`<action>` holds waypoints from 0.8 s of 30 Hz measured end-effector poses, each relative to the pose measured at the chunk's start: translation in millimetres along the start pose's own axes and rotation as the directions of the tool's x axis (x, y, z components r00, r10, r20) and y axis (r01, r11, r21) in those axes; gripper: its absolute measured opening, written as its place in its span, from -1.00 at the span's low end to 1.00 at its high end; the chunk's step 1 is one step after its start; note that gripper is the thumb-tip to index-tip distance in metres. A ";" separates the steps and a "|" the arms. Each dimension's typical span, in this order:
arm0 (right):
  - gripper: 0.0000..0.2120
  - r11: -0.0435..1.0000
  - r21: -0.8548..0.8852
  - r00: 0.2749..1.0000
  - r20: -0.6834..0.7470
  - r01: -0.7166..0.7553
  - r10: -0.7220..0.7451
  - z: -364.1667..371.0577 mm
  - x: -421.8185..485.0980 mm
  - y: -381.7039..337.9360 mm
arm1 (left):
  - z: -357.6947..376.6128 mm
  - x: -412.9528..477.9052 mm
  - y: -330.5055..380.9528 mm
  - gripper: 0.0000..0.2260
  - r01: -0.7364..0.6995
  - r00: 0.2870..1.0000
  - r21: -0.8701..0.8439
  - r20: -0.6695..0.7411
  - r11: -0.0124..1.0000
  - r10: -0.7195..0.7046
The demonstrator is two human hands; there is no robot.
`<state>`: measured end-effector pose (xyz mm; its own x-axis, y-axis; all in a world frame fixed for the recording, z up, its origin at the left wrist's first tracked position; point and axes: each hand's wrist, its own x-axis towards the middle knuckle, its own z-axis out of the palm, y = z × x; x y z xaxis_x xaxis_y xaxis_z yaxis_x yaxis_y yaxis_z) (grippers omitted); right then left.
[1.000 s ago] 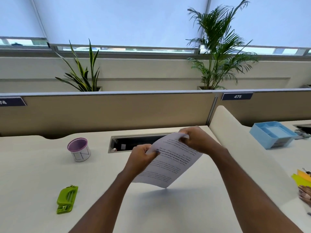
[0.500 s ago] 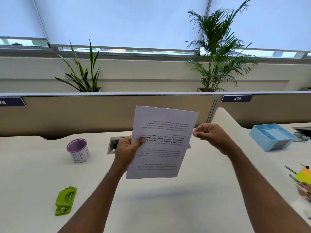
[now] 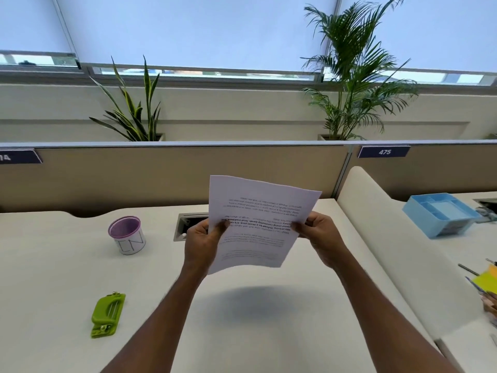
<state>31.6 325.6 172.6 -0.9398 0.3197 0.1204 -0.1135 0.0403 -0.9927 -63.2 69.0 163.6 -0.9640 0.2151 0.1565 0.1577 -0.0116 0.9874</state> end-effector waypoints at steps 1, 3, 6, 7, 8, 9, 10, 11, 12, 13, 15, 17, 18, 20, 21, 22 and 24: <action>-0.83 0.999 -0.035 0.999 -0.028 0.019 -0.020 2.4 -0.4 1.0 | 1.0 -1.1 -1.9 -0.80 0.000 1.000 0.002 -0.019 1.000 0.000; -0.89 0.994 -0.098 0.995 -0.083 0.050 -0.058 8.1 -2.8 4.8 | 3.7 -4.9 -6.3 -0.84 0.004 1.000 0.015 -0.030 1.000 -0.003; -0.89 0.984 -0.168 0.984 -0.156 0.063 -0.090 17.8 -10.7 17.9 | 8.3 -16.8 -19.4 -0.87 0.036 0.999 0.053 -0.034 0.998 -0.034; -0.90 0.980 -0.188 0.981 -0.172 0.059 -0.092 20.4 -14.2 24.4 | 9.6 -22.1 -26.2 -0.87 0.053 0.998 0.074 -0.034 0.996 -0.050; -0.90 0.976 -0.214 0.980 -0.182 0.043 -0.083 22.2 -17.9 32.6 | 11.2 -27.7 -33.3 -0.88 0.067 0.998 0.101 -0.022 0.993 -0.065; -0.90 0.970 -0.243 0.980 -0.190 0.012 -0.060 23.3 -21.7 41.3 | 12.9 -33.1 -40.2 -0.89 0.076 0.997 0.129 -0.002 0.989 -0.076; -0.91 0.963 -0.270 0.981 -0.194 -0.025 -0.029 23.9 -25.5 49.8 | 14.6 -38.1 -45.7 -0.89 0.084 0.996 0.147 0.012 0.986 -0.086; -0.92 0.958 -0.282 0.980 -0.200 -0.055 -0.003 23.8 -28.8 56.2 | 15.8 -41.9 -49.1 -0.90 0.089 0.996 0.151 0.013 0.985 -0.092; -0.93 0.958 -0.278 0.977 -0.215 -0.071 0.010 22.5 -31.0 60.0 | 16.7 -44.4 -49.9 -0.90 0.087 0.996 0.147 0.008 0.985 -0.089; -0.92 0.961 -0.268 0.972 -0.236 -0.073 0.008 20.3 -31.4 61.2 | 17.4 -45.2 -49.6 -0.91 0.081 0.997 0.146 0.005 0.986 -0.082; -0.91 0.962 -0.268 0.961 -0.275 -0.058 -0.019 14.9 -28.5 58.1 | 18.0 -42.4 -48.0 -0.93 0.078 0.997 0.160 0.006 0.984 -0.080; -0.92 0.962 -0.269 0.961 -0.274 -0.038 -0.039 10.7 -25.7 53.9 | 17.3 -39.1 -48.3 -0.93 0.083 0.996 0.166 0.008 0.983 -0.085; -0.92 0.962 -0.272 0.965 -0.258 -0.033 -0.040 10.2 -25.8 53.4 | 16.8 -38.6 -50.0 -0.93 0.089 0.996 0.163 0.007 0.983 -0.091; -0.93 0.955 -0.290 0.976 -0.218 -0.067 0.003 11.6 -30.0 56.9 | 15.3 -40.4 -55.4 -0.92 0.125 0.992 0.158 0.004 0.979 -0.127; -0.92 0.946 -0.309 0.978 -0.205 -0.097 0.033 12.1 -32.5 61.0 | 14.4 -42.2 -58.5 -0.91 0.149 0.989 0.158 0.000 0.976 -0.151; -0.91 0.936 -0.334 0.979 -0.200 -0.115 0.049 12.6 -35.2 65.0 | 13.5 -44.4 -61.4 -0.91 0.167 0.986 0.157 -0.006 0.973 -0.168; -0.90 0.927 -0.353 0.975 -0.215 -0.128 0.053 12.6 -37.3 67.5 | 11.6 -45.7 -63.1 -0.94 0.173 0.985 0.168 -0.013 0.971 -0.173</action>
<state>55.0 304.5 101.1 -0.8530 0.5178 0.0655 0.1291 0.3310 -0.9348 -26.7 71.2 93.9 -0.9794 0.2014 -0.0168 0.0223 0.1899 0.9816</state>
